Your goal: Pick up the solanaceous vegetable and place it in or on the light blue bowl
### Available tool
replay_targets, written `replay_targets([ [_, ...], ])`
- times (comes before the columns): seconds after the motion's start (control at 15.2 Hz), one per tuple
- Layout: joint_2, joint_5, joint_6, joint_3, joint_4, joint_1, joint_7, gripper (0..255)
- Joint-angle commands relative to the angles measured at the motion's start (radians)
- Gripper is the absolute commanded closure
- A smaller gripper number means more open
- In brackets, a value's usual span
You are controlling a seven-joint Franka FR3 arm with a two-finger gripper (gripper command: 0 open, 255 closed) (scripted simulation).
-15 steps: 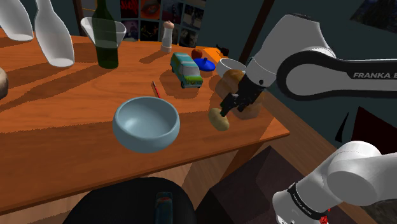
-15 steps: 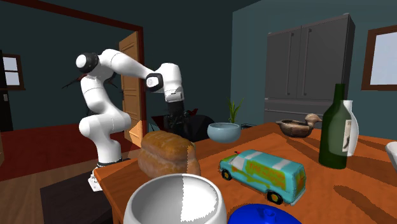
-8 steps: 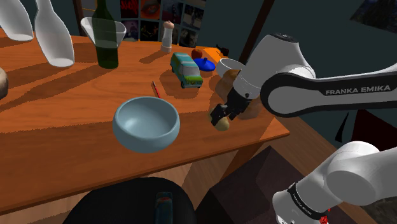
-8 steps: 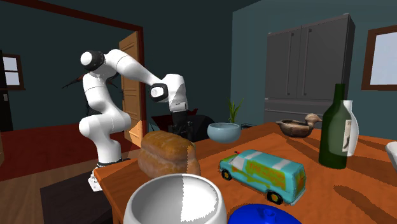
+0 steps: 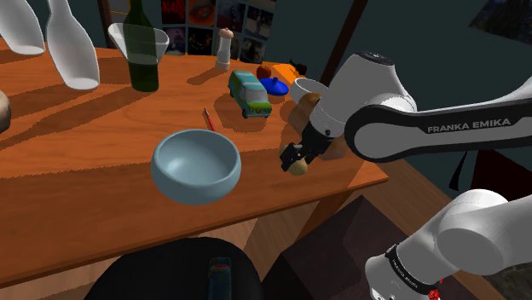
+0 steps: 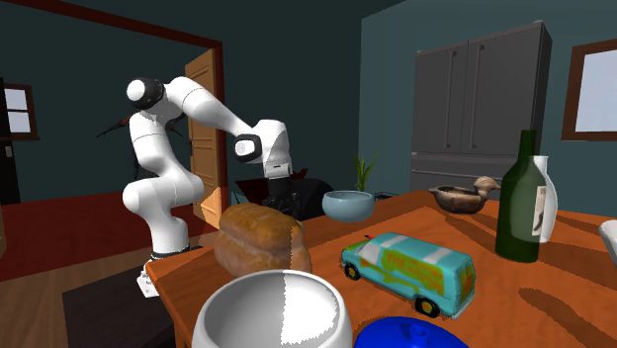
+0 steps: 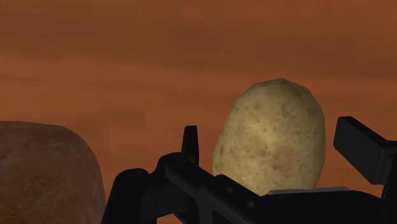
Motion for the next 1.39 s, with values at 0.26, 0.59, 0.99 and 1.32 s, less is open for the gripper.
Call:
replay_targets([
  [0.26,0.0,0.0,0.0,0.0,0.0,0.0,0.0,255],
  [0.59,0.0,0.0,-0.001,0.0,0.001,0.0,0.0,255],
  [0.99,-0.033,0.0,-0.065,-0.015,0.033,0.003,-0.006,255],
  [1.32,-0.066,-0.004,-0.144,-0.032,0.078,0.004,-0.012,255],
])
